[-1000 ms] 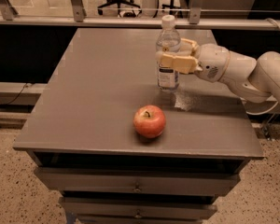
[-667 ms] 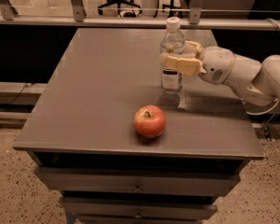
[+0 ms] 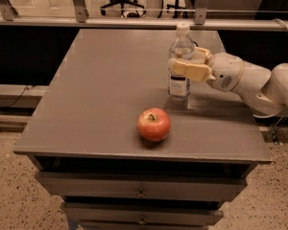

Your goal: Place blue plastic bottle upright

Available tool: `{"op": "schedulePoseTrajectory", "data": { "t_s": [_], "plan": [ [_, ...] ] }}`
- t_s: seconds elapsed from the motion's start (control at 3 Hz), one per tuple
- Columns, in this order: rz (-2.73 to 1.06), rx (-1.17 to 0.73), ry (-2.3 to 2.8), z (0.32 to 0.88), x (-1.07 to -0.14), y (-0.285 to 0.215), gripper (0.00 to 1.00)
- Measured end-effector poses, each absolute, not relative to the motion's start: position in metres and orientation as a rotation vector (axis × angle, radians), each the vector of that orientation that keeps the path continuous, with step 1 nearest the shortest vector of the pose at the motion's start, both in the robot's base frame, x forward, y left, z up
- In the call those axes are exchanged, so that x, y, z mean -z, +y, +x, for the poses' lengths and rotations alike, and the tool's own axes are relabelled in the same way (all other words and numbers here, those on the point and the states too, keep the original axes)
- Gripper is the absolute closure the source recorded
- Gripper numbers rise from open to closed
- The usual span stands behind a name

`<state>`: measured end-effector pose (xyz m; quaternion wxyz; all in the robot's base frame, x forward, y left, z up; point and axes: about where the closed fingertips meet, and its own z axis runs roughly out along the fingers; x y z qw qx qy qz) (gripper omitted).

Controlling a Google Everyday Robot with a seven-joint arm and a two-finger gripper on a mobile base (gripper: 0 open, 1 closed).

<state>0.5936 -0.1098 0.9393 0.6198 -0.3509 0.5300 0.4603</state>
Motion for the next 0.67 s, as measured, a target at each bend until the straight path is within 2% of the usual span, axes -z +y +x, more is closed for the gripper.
{"op": "schedulePoseTrajectory", "data": {
  "t_s": [0.67],
  "plan": [
    [-0.794, -1.049, 1.225, 0.5948, -0.9317, -0.1161, 0.33]
  ]
}}
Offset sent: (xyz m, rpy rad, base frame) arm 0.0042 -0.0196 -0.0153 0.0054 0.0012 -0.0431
